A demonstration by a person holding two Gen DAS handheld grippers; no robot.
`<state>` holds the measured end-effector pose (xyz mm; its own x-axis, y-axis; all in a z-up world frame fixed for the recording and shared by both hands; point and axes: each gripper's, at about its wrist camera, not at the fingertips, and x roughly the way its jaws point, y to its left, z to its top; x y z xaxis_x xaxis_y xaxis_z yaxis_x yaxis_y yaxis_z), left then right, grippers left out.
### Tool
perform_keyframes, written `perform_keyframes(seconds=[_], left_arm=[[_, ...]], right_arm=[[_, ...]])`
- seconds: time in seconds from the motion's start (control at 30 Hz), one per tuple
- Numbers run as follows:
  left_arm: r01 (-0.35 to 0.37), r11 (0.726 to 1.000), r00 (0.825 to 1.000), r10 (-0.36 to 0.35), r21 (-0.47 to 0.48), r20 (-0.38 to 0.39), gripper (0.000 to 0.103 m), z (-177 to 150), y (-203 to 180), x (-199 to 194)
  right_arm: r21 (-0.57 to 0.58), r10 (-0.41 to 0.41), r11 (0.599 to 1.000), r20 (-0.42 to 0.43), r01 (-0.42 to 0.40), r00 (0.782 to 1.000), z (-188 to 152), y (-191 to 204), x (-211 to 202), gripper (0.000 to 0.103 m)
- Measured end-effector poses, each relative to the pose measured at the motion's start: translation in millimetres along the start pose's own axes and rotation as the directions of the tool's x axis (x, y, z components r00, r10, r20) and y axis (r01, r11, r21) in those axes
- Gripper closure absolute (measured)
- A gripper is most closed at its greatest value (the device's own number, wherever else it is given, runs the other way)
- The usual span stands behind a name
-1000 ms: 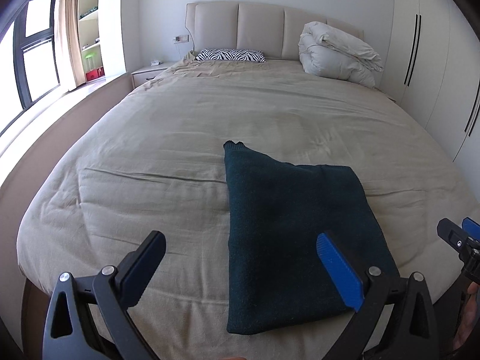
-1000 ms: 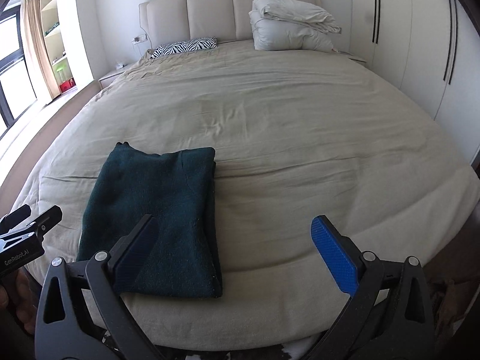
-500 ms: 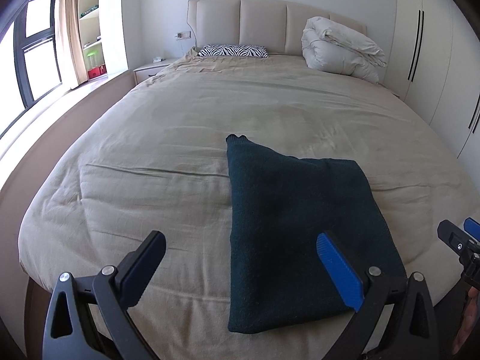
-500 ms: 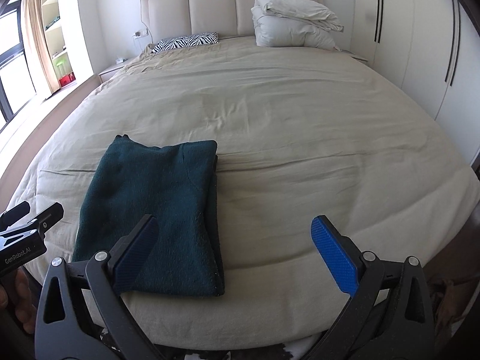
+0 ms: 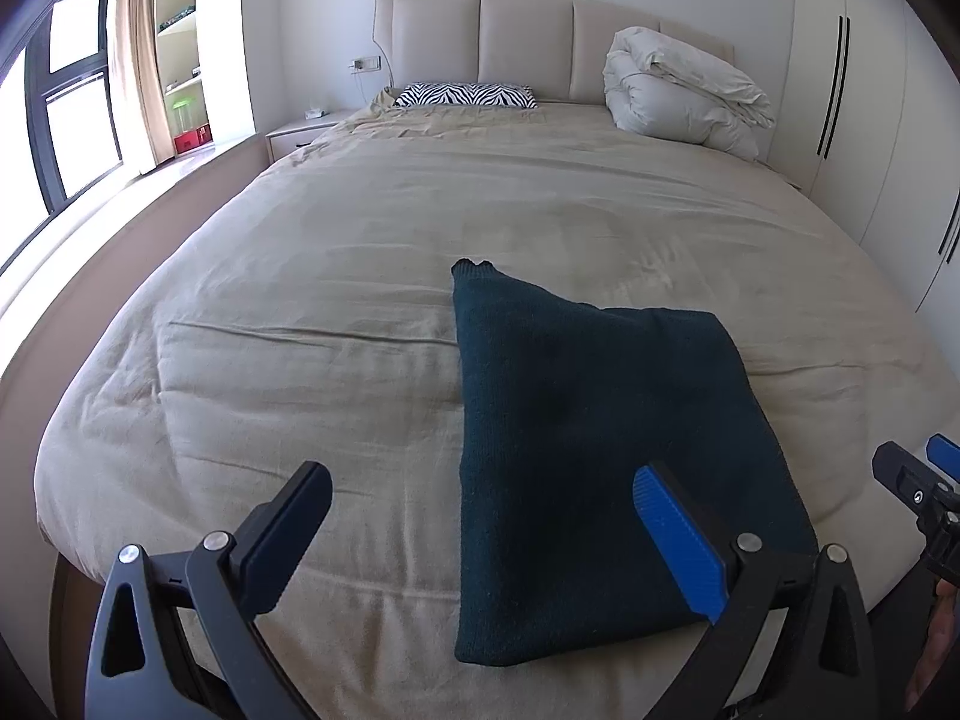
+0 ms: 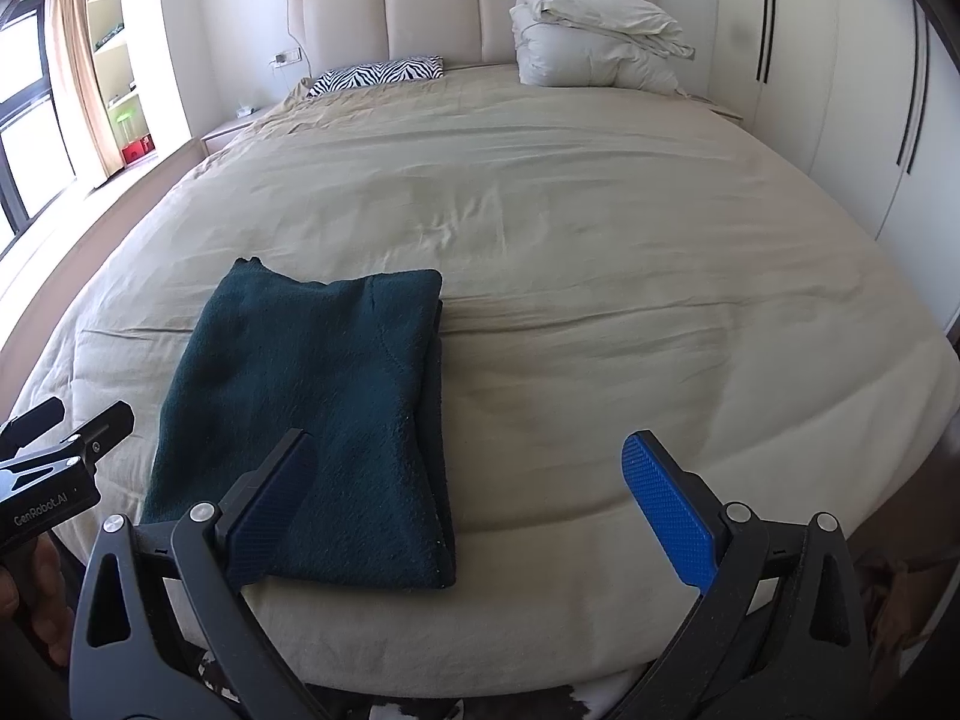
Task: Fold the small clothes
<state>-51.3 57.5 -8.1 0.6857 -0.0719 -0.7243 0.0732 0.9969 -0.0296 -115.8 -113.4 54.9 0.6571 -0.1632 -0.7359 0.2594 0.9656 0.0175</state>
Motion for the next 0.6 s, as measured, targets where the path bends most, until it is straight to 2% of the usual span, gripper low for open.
perform_keyframes(seconds=[0.6], left_arm=[[0.001, 1.000, 1.000, -0.001, -0.004, -0.005, 0.000, -0.6, 1.3, 1.1]], right_arm=[[-0.009, 0.007, 1.000, -0.010, -0.007, 1.000, -2.0, 3.7, 2.3, 0.000]])
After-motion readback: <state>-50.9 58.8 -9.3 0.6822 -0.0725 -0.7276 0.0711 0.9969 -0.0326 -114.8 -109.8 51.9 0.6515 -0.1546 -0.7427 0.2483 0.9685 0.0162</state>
